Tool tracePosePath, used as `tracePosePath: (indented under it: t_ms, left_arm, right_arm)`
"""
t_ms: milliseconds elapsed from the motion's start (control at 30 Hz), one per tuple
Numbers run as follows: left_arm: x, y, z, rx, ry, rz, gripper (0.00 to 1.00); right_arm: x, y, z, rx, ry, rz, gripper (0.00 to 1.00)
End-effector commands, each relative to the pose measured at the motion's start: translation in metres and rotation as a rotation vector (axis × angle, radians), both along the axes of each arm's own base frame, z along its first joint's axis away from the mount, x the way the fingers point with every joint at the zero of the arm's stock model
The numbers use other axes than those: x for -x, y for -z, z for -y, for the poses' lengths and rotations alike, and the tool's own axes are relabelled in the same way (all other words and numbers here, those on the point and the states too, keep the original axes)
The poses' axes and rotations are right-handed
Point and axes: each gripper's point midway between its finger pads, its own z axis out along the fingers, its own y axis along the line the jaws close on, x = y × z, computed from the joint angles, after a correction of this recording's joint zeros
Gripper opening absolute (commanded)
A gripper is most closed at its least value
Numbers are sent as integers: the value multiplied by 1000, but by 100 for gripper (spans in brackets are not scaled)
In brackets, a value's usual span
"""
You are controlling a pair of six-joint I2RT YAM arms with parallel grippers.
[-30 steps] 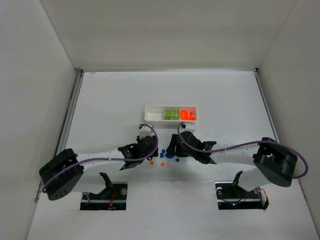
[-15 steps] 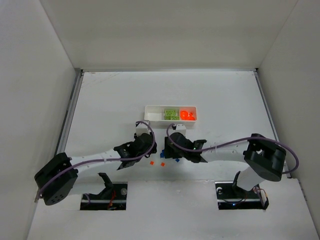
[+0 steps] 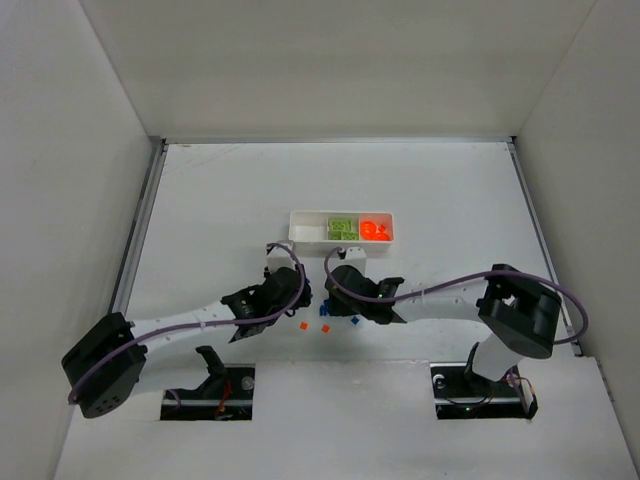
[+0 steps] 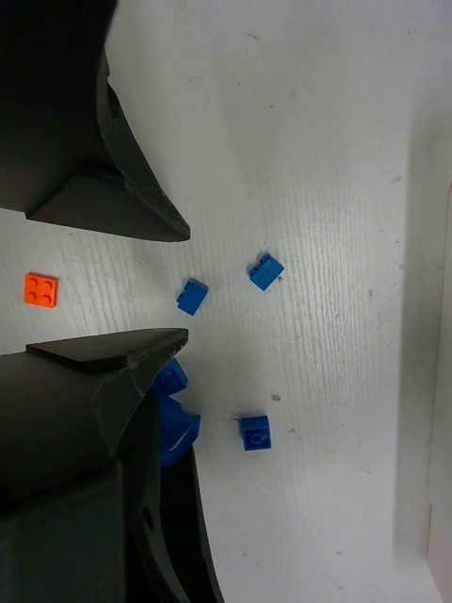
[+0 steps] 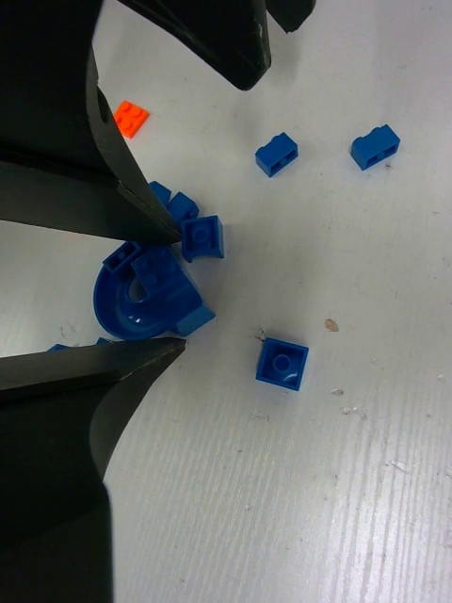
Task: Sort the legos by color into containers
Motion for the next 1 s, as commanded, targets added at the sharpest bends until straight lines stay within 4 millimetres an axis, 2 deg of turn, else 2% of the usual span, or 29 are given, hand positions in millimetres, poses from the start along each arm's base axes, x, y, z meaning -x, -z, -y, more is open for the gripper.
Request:
tracePosePath:
  t_ms: [0,167,267,600,767,967]
  left_arm:
    - [-1,-4,-6,1,-8,13,39]
    - [-1,-7,-10,8,-15,20,39]
    - [0,-6,-12,11,-20,19,39]
    - [1,-10,-10,13,-11,19,39]
    - [-1,-15,-18,19,-37,32,39]
    - [2,-15,-39,25,-84,29,39]
  right_arm:
    - [1,-1,1,70,-16,18,51]
    - [0,1,4,117,-19,32,42]
    - [0,-2,6,113,-6,40,39]
    - [-1,-37,2,-24,-14,73,39]
    - [-17,-67,-5,-106,-24,113,39]
    - [-59,-119,-26,-218,-48,191,38]
